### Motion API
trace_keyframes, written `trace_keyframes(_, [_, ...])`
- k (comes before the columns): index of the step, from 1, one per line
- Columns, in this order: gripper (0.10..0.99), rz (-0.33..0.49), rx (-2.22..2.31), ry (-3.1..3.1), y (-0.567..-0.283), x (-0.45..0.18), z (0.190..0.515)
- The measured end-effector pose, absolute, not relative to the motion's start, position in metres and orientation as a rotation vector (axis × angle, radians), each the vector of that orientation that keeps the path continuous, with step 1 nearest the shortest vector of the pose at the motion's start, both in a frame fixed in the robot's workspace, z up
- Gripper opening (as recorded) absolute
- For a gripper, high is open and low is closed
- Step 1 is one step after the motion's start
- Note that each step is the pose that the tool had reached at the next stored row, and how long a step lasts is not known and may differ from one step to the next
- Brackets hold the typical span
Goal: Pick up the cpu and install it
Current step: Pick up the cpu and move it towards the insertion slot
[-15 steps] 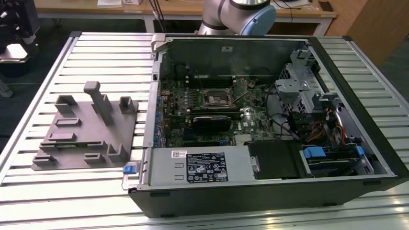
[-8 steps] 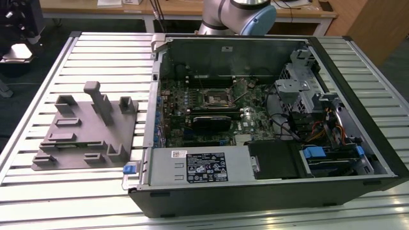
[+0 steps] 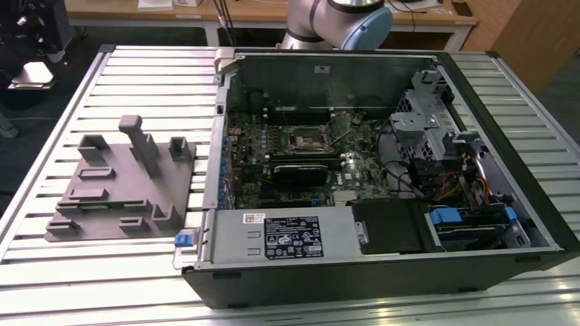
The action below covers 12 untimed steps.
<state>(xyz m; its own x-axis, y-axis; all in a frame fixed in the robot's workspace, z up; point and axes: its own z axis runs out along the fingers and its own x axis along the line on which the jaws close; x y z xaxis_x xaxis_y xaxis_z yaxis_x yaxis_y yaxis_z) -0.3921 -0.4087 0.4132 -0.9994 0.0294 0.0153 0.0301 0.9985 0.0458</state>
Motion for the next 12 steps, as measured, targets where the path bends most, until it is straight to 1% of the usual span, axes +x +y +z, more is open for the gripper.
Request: trace_keyframes(12, [0.541, -0.073, -0.047, -3.126, -0.4087, -0.3829, 0.4133])
